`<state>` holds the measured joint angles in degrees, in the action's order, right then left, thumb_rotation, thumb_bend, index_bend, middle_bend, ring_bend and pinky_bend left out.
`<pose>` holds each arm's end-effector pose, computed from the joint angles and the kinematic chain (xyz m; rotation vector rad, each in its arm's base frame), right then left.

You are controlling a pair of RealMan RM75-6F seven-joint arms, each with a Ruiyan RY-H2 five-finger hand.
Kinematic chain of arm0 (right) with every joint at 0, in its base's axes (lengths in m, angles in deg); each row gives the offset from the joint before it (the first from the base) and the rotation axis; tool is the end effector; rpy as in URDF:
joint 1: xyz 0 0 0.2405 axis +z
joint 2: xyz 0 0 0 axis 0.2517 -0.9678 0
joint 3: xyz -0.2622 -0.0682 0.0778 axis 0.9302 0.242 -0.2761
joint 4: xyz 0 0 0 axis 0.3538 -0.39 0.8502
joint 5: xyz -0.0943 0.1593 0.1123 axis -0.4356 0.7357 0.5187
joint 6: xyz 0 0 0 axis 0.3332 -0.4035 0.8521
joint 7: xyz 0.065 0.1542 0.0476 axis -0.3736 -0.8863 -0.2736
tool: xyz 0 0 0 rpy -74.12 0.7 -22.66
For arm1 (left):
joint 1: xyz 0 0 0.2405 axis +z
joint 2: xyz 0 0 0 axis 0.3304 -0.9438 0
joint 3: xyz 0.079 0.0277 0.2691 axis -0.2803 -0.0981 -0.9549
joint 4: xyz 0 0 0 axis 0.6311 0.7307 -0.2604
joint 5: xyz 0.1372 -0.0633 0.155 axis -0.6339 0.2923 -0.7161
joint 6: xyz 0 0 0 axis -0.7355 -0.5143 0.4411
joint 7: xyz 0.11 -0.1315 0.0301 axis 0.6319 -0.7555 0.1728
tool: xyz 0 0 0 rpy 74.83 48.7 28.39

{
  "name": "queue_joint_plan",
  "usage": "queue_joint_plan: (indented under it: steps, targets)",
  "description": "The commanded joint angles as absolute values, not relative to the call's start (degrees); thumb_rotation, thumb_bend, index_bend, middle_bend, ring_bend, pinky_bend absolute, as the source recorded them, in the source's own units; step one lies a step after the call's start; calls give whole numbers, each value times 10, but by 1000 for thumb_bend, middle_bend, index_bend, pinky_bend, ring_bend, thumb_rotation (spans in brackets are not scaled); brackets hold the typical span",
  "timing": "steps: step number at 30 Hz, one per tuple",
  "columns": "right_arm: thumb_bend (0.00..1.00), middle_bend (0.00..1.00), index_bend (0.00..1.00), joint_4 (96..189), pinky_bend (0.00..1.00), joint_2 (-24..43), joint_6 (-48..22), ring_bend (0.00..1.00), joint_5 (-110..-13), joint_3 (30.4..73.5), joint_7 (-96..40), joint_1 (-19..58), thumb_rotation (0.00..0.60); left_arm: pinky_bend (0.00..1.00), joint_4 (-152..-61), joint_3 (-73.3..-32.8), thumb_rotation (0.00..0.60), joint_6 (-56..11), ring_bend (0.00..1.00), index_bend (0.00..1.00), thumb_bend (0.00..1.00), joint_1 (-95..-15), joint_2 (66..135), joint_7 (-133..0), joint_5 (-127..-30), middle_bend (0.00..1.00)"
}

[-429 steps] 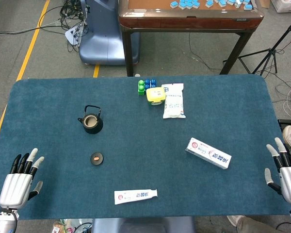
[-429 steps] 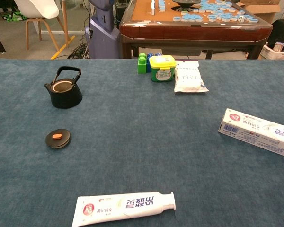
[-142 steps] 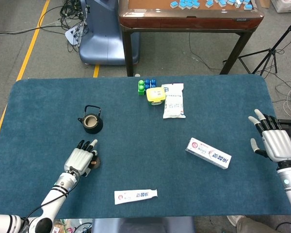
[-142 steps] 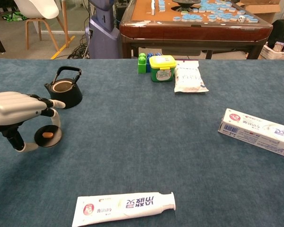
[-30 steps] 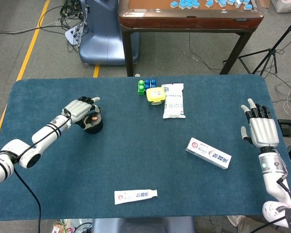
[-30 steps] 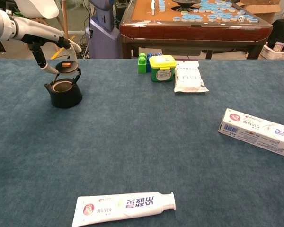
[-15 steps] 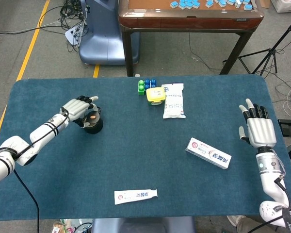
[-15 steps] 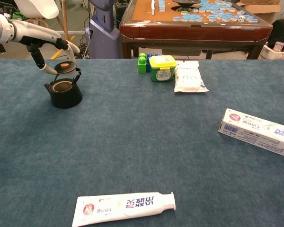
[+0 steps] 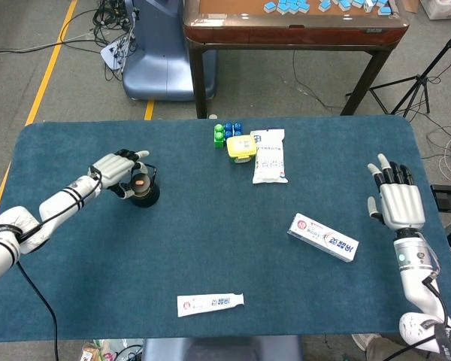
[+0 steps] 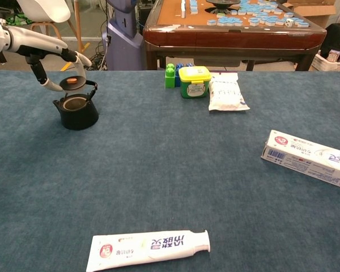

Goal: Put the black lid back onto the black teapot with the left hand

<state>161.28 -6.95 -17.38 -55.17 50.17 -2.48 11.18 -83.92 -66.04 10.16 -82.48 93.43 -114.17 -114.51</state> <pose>-0.3002 -0.3573 0.1484 1.3931 -0.8399 0.6530 -0.1942 0.5311 0.0757 -2.0732 -0.9716 -0.6315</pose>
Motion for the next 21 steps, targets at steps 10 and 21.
queue_joint_plan:
  steps: [10,21]
  targets:
    - [516,0,117,1600,0,-71,-164,0,-556,504,-41,112,600,0,-822,-676,600,99,0,438,306,-836,950,-1153,-1137,0]
    - [516,0,117,1593,0,-72,-160,0,-552,505,-46,111,600,0,-790,-694,600,101,0,438,305,-848,969,-1178,-1138,0]
